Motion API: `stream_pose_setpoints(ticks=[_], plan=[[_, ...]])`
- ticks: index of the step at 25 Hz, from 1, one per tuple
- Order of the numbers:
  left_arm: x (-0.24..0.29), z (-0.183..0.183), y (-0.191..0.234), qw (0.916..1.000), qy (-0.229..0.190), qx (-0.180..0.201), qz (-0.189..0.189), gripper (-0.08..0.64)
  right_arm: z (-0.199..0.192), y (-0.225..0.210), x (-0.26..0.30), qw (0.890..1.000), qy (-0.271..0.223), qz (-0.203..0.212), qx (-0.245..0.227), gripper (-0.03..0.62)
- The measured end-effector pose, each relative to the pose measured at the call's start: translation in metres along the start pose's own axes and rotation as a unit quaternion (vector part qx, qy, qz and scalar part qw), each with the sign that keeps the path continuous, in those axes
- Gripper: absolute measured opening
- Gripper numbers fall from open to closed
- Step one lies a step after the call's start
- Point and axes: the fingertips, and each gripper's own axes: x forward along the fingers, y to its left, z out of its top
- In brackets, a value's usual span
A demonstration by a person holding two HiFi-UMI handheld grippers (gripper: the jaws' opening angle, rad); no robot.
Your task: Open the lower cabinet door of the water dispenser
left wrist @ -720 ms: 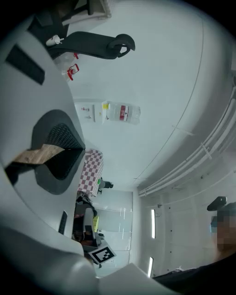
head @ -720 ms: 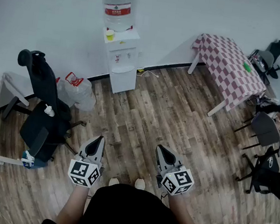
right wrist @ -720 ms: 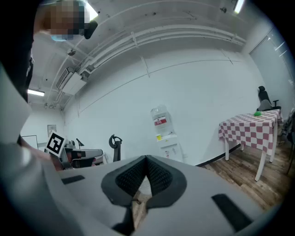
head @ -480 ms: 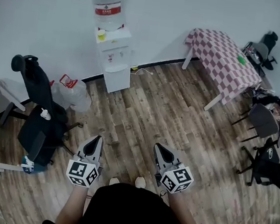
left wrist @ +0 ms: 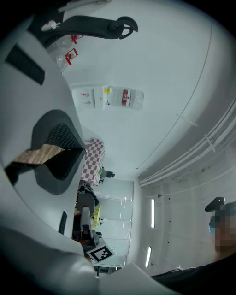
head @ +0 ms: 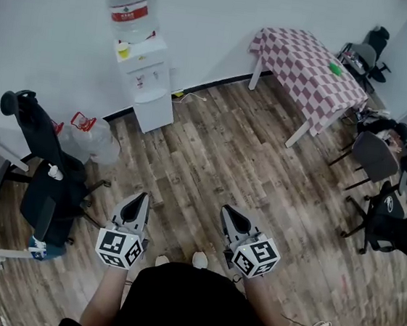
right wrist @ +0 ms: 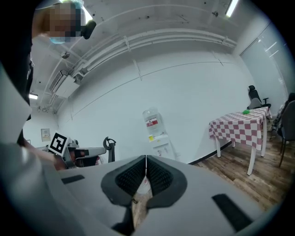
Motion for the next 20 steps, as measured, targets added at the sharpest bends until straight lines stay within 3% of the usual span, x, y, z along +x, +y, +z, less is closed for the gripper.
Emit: stream_pose_setpoints(ticks=[12,20], plan=[[0.026,-0.004,-0.059,1.0000,0.005,0.005,0.000,0.014,-0.005,-0.036,-0.027,0.999,0.011,0.030,0.006,0.023],[0.033,-0.004,-0.074,0.9998,0.014,0.009,0.010,0.014,0.002,-0.063,-0.031,0.999,0.008,0.032,0.011,0.023]])
